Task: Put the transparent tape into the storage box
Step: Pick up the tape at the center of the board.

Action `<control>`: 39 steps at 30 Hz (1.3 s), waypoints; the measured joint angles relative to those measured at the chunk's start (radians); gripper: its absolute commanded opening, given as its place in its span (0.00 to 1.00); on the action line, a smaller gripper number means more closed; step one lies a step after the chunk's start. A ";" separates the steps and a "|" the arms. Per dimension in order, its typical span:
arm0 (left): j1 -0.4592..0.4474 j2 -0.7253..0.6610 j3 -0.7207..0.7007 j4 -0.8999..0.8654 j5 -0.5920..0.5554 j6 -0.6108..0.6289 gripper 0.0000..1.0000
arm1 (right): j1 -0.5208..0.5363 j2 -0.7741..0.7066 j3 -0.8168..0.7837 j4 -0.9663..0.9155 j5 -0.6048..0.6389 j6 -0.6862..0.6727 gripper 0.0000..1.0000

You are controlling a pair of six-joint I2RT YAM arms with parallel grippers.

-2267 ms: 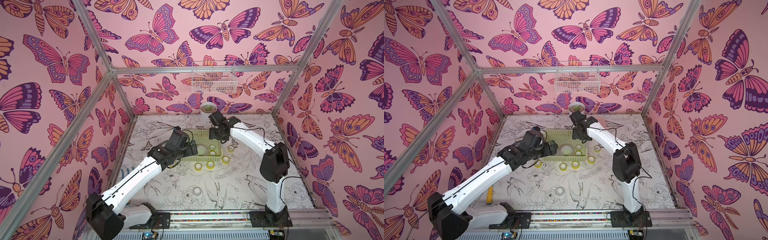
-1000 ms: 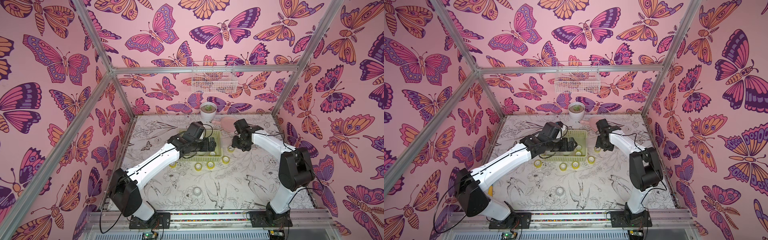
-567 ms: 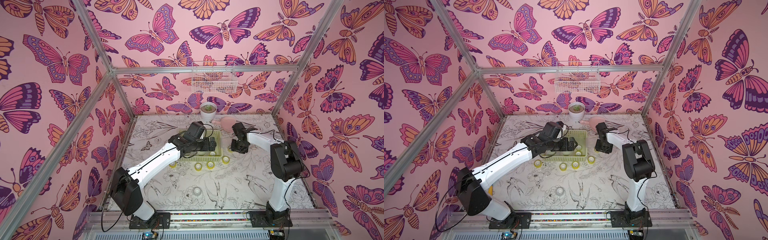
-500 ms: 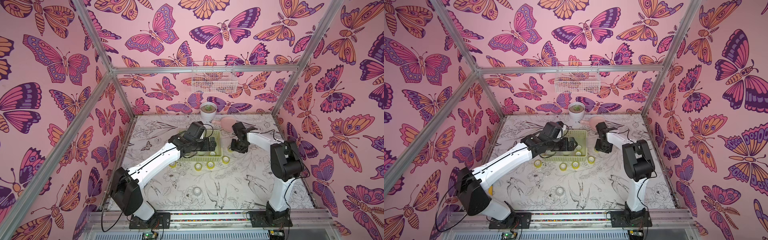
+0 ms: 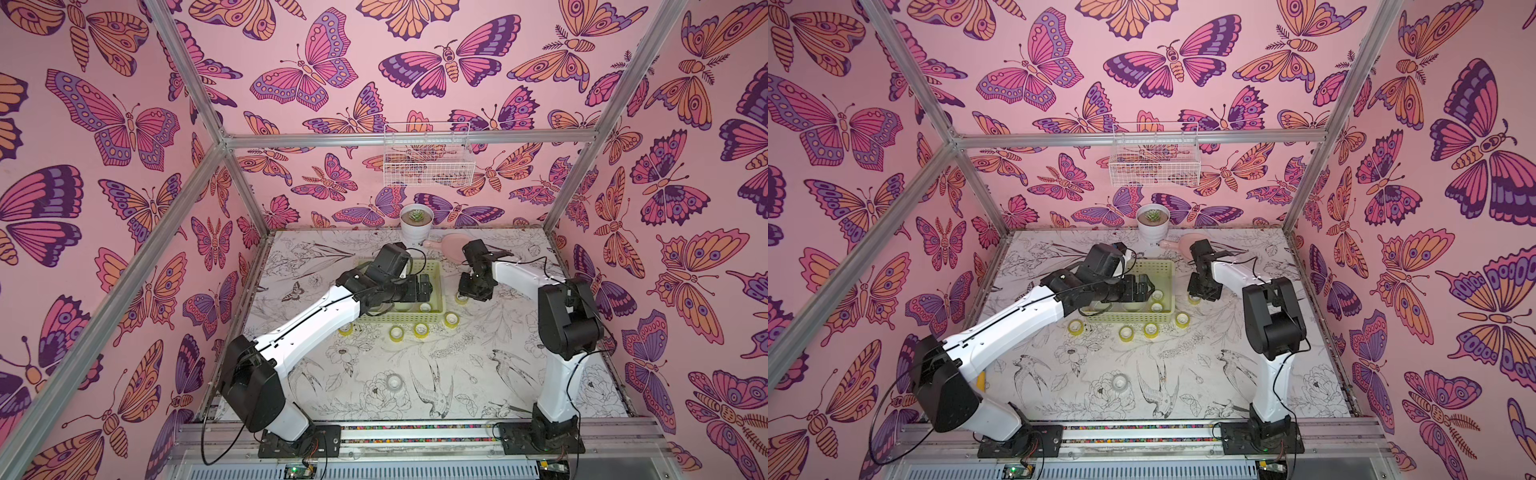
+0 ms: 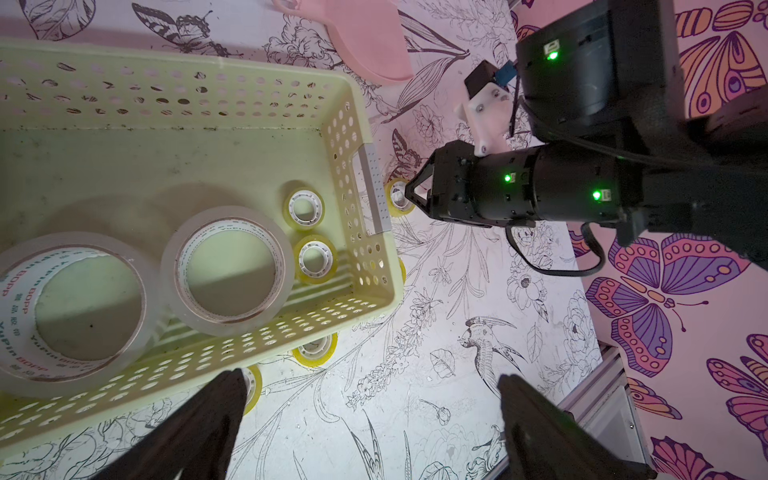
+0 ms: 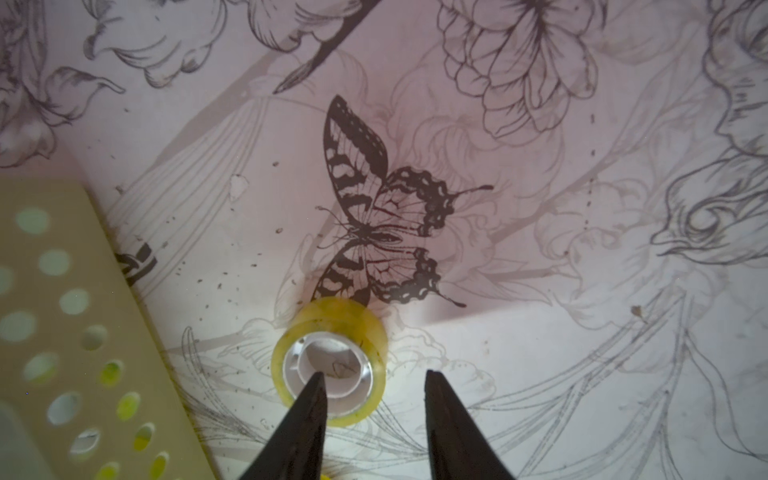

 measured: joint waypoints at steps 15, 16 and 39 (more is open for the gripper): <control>0.000 -0.003 -0.004 0.000 -0.003 -0.001 1.00 | -0.002 0.019 -0.014 -0.001 -0.002 -0.001 0.06; 0.000 -0.003 -0.004 0.000 -0.003 -0.002 1.00 | -0.002 0.017 -0.014 -0.002 -0.002 -0.001 0.06; 0.028 -0.211 -0.121 0.002 -0.244 -0.035 1.00 | 0.163 -0.098 0.339 -0.156 0.043 -0.051 0.06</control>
